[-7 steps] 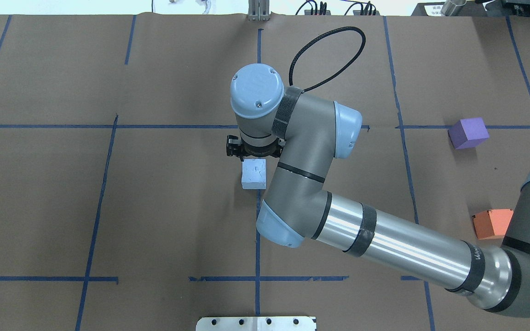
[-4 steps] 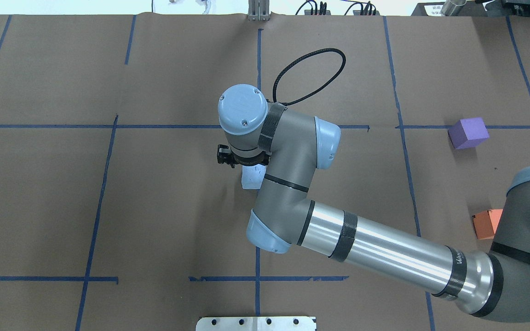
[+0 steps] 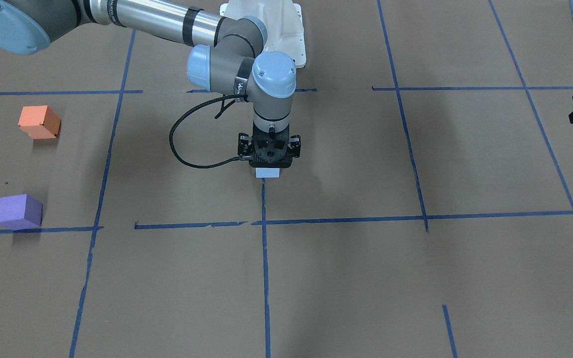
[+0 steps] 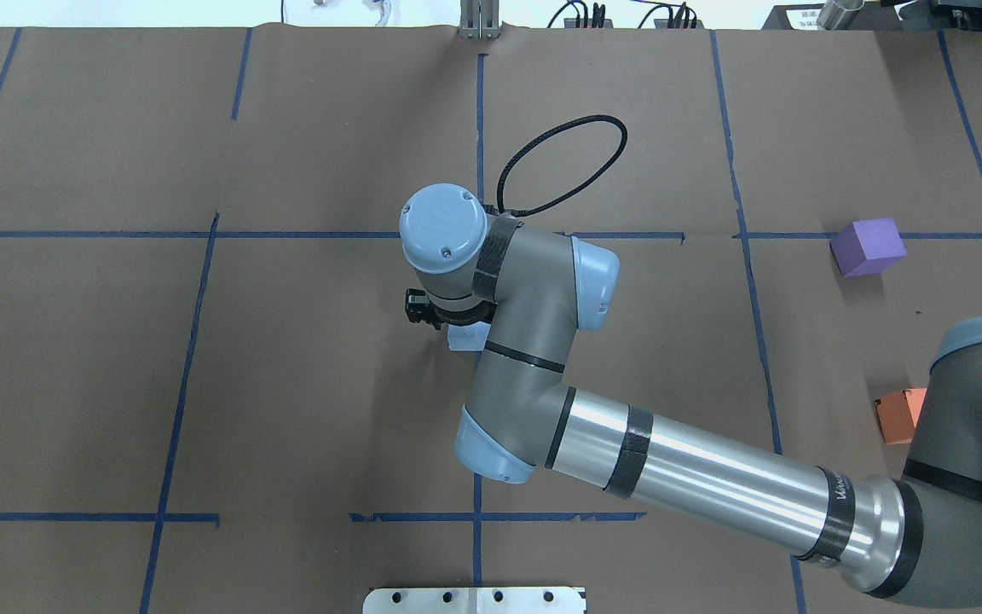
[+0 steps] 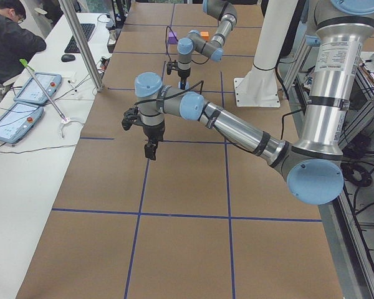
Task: Place blue block between orange and purple blocks
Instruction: 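Carry the light blue cube with the right gripper between the purple and orange cubes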
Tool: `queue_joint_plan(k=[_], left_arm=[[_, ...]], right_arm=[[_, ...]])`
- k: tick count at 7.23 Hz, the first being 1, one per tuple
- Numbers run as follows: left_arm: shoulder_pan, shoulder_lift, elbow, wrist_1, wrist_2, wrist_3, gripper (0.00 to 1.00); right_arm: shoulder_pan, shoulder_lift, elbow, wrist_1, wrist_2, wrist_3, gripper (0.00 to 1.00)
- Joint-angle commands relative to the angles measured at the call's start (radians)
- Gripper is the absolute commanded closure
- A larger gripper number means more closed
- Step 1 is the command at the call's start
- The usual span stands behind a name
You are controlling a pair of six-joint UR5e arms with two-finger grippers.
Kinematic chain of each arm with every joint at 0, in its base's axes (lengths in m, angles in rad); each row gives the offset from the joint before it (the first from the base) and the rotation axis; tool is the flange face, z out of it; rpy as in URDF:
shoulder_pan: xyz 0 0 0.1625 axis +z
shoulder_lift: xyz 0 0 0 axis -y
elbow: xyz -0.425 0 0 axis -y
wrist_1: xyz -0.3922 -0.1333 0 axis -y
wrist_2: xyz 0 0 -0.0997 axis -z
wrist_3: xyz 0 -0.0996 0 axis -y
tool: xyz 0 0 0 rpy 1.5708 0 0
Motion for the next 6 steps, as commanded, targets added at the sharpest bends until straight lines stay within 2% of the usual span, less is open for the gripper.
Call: queue_joint_plan(k=[1, 2, 3, 4, 6], left_arm=[[0.0, 0.0, 0.002, 0.0, 0.0, 0.0, 0.0], [0.0, 0.0, 0.002, 0.0, 0.0, 0.0, 0.0], [0.0, 0.0, 0.005, 0.0, 0.0, 0.0, 0.0], [0.0, 0.0, 0.006, -0.002, 0.0, 0.0, 0.0], [0.0, 0.0, 0.011, -0.003, 0.0, 0.0, 0.0]], right_arm=[[0.0, 0.001, -0.007, -0.004, 0.007, 0.0, 0.6], [0.011, 0.001, 0.006, -0.016, 0.01, 0.0, 0.72], [0.053, -0.006, 0.04, -0.059, 0.039, -0.001, 0.73], [0.104, -0.052, 0.113, -0.093, 0.09, -0.02, 0.72], [0.217, -0.281, 0.357, -0.122, 0.153, -0.185, 0.72]])
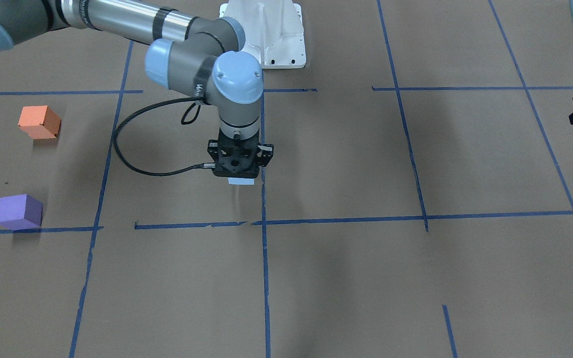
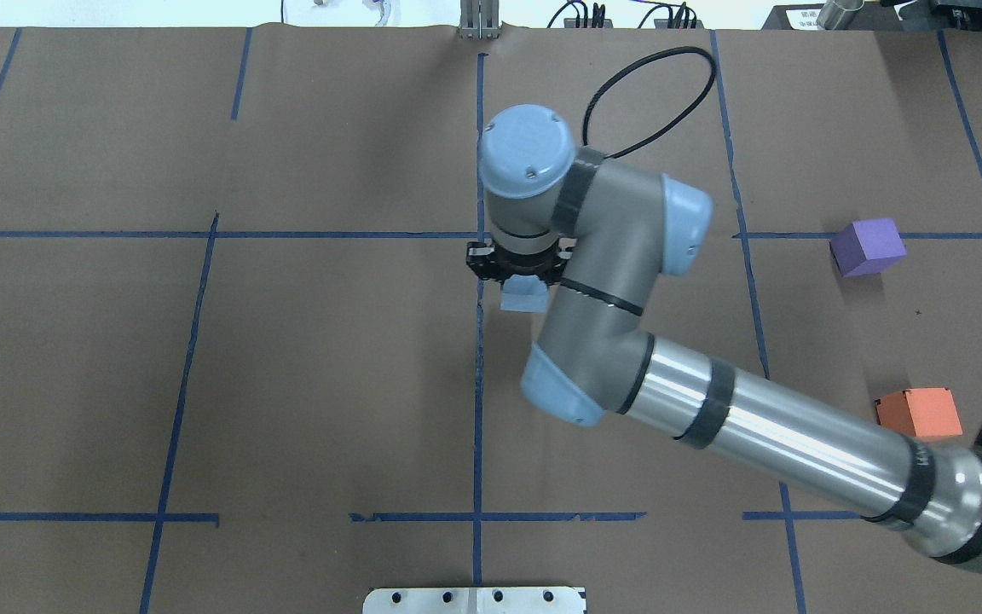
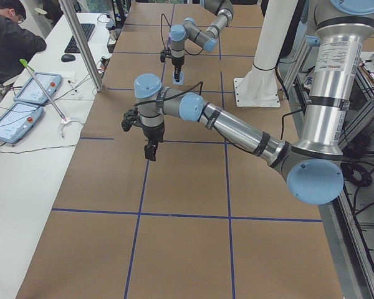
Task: Place blue block between orange and purple blocks
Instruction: 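Carry the light blue cube with the right gripper between the purple and orange cubes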
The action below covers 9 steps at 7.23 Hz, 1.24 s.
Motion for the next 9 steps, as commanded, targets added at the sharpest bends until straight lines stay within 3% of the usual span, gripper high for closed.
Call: queue_joint_plan(k=[1, 3, 6, 9], left_arm=[[0.0, 0.0, 0.001, -0.001, 0.0, 0.0, 0.0], [0.002, 0.0, 0.004, -0.001, 0.0, -0.003, 0.0], [0.002, 0.0, 0.004, -0.001, 0.0, -0.002, 0.0], [0.002, 0.003, 0.004, -0.001, 0.0, -0.002, 0.0]], right_arm=[[0.125, -0.255, 0.218, -0.003, 0.076, -0.223, 0.72], [0.24, -0.468, 0.309, 0.013, 0.106, -0.442, 0.72], [0.285, -0.792, 0.314, 0.372, 0.144, -0.488, 0.72], [0.285, -0.883, 0.248, 0.512, 0.147, -0.511, 0.66]])
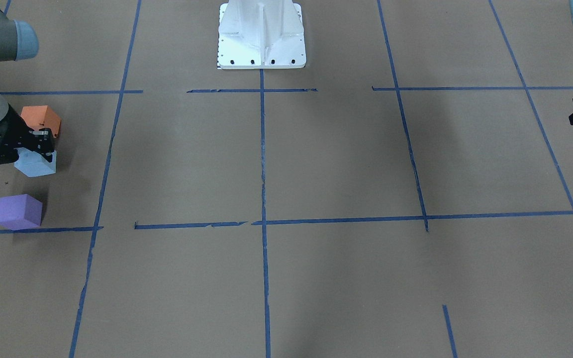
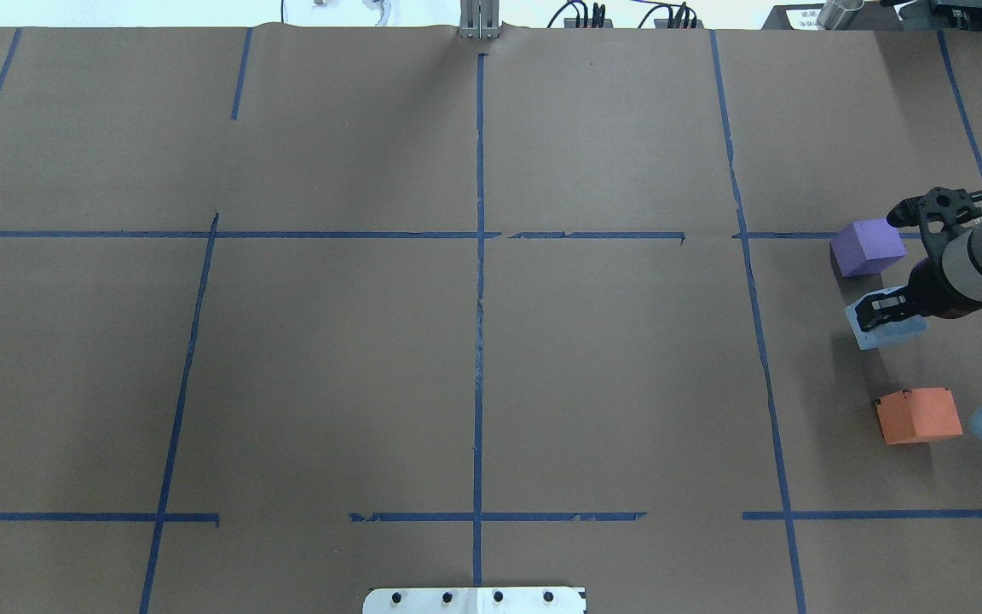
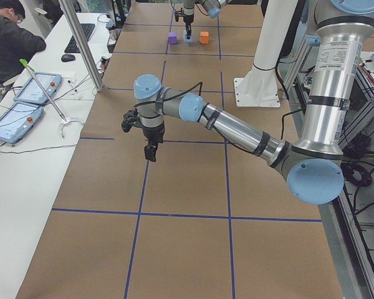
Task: Place blue block between orange and purple blocks
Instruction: 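Carry the light blue cube with the right gripper between the purple and orange cubes, then open the right gripper and lift it away from the cubes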
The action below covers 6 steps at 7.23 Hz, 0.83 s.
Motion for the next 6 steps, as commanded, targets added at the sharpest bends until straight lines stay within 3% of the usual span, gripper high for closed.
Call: queue_joint_plan(k=[1, 2, 4, 5, 6], left_arm=[[0.0, 0.001, 0.0, 0.002, 0.0, 0.0, 0.0], [0.0, 0.001, -0.002, 0.0, 0.0, 0.0, 0.0], [0.0, 0.004, -0.012, 0.002, 0.0, -0.002, 0.0], [0.0, 0.006, -0.012, 0.002, 0.0, 0.002, 0.0], [0.0, 0.007, -0.002, 0.0, 0.002, 0.009, 0.0]], right_arm=[[-0.001, -0.024, -0.054, 0.061, 0.002, -0.007, 0.24], [-0.001, -0.018, -0.054, 0.062, 0.008, -0.007, 0.0], [0.089, -0.01, -0.028, 0.047, 0.101, -0.019, 0.0], [0.187, -0.016, -0.034, 0.042, 0.181, -0.103, 0.0], [0.282, -0.016, -0.028, -0.047, 0.195, -0.252, 0.0]])
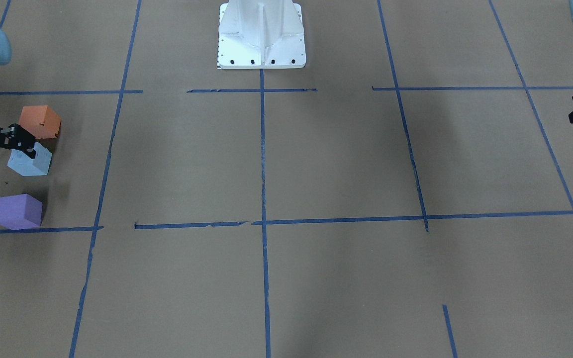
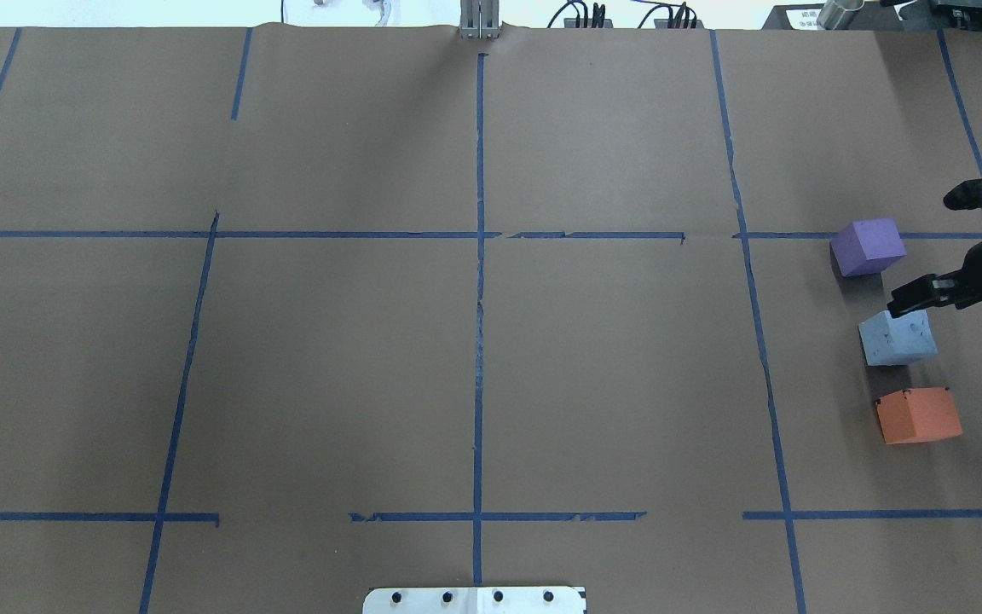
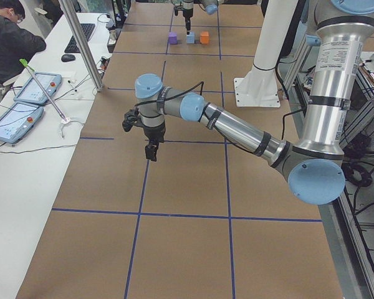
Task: Place blue block between orange and purple blocks
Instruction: 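Open the right gripper and lift it away from the cubes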
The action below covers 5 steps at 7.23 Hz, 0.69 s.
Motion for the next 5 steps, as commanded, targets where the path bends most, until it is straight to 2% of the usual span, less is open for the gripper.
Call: queue_joint_plan(k=[1, 2, 3, 4, 5], left_arm=[[0.0, 0.008, 0.01, -0.001, 0.004, 0.01, 0.0], [-0.006, 0.009, 0.023, 0.008, 0.012, 0.101, 0.0], [-0.077, 0.017, 0.101, 0.007, 0.004, 0.22, 0.0], [-0.153, 0.019, 0.15, 0.013, 0.004, 0.287, 0.0], [-0.208, 0.043, 0.157, 0.02, 0.003, 0.309, 0.0]], right_arm=[[0.205, 0.0, 0.009, -0.167, 0.066, -0.308, 0.0], [0.317, -0.006, 0.009, -0.267, 0.102, -0.492, 0.0], [0.42, -0.011, 0.01, -0.379, 0.11, -0.66, 0.0], [0.489, 0.0, 0.011, -0.482, 0.11, -0.772, 0.0], [0.508, -0.012, 0.023, -0.528, 0.111, -0.777, 0.0]])
